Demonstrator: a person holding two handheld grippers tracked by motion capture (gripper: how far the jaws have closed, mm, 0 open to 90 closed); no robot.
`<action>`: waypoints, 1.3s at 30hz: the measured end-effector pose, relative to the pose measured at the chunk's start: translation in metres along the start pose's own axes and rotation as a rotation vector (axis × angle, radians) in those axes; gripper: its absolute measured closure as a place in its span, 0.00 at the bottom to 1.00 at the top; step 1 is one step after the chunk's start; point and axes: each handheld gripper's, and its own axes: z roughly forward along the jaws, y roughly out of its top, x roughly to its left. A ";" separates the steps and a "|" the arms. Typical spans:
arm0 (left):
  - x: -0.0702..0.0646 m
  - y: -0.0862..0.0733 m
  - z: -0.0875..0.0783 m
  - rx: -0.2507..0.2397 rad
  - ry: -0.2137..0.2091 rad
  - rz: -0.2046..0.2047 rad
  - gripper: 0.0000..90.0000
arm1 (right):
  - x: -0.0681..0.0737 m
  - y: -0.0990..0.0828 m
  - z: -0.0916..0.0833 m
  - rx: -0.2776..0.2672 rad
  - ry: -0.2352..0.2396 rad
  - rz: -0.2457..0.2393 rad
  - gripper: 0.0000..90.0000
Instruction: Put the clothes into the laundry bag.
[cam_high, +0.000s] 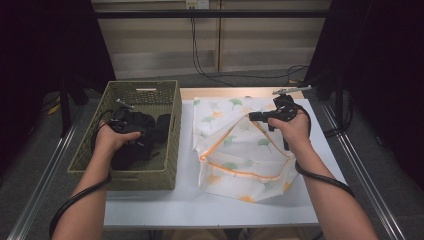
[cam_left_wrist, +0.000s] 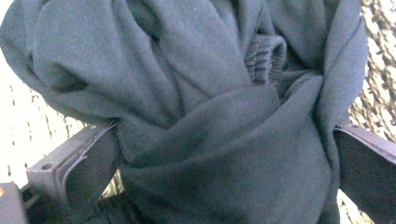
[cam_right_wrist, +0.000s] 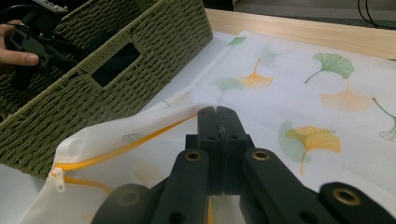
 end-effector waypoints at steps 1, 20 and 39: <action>0.000 0.001 0.000 0.002 0.006 0.005 0.00 | 0.000 0.000 0.000 -0.001 -0.001 -0.001 1.00; -0.003 0.002 0.030 0.080 0.050 0.007 0.02 | -0.002 -0.002 0.002 0.003 -0.008 0.004 1.00; -0.013 0.003 0.024 0.157 0.055 -0.015 0.61 | -0.003 -0.005 0.001 -0.006 -0.012 0.023 1.00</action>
